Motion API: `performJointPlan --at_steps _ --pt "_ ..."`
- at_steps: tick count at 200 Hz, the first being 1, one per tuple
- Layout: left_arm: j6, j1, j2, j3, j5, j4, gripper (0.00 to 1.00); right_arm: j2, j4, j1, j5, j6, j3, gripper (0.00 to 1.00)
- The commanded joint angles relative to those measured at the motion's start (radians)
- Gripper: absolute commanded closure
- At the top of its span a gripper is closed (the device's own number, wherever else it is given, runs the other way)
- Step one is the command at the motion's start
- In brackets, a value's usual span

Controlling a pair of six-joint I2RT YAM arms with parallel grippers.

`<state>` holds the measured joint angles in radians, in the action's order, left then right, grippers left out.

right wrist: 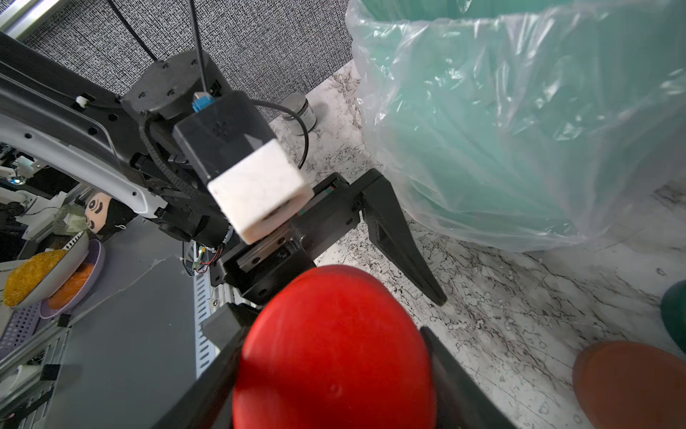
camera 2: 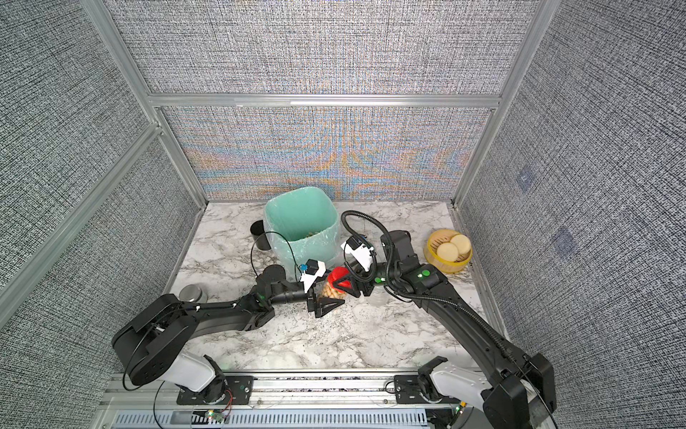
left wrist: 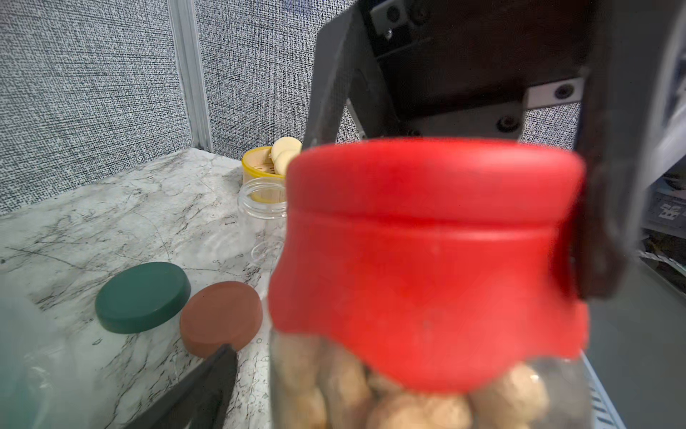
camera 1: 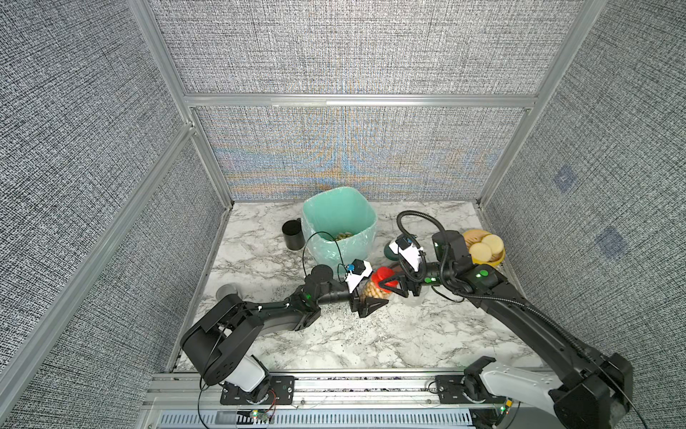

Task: Empty moldy peanuts from jars
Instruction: Pick up the jar from the center of the board, then unscrew the lid from the jar.

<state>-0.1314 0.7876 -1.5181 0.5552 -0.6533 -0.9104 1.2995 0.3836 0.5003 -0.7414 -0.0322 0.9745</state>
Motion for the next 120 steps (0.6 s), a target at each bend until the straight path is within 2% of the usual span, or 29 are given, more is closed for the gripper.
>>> performJointPlan --at_steps 1,42,87,120 --pt "-0.009 -0.004 0.002 0.0 0.042 -0.022 0.0 -0.008 -0.071 0.001 -0.113 0.038 -0.01 1.0" --pt "-0.023 -0.003 -0.044 0.022 0.035 -0.03 0.0 -0.047 -0.198 0.001 -0.173 0.105 -0.074 1.0" --pt "-0.035 -0.004 -0.056 0.04 0.024 -0.046 0.0 -0.053 -0.185 0.006 -0.162 0.066 -0.089 1.0" --pt "-0.032 -0.004 -0.041 0.047 0.015 -0.012 0.11 -0.065 -0.184 0.004 -0.156 0.033 -0.091 1.0"
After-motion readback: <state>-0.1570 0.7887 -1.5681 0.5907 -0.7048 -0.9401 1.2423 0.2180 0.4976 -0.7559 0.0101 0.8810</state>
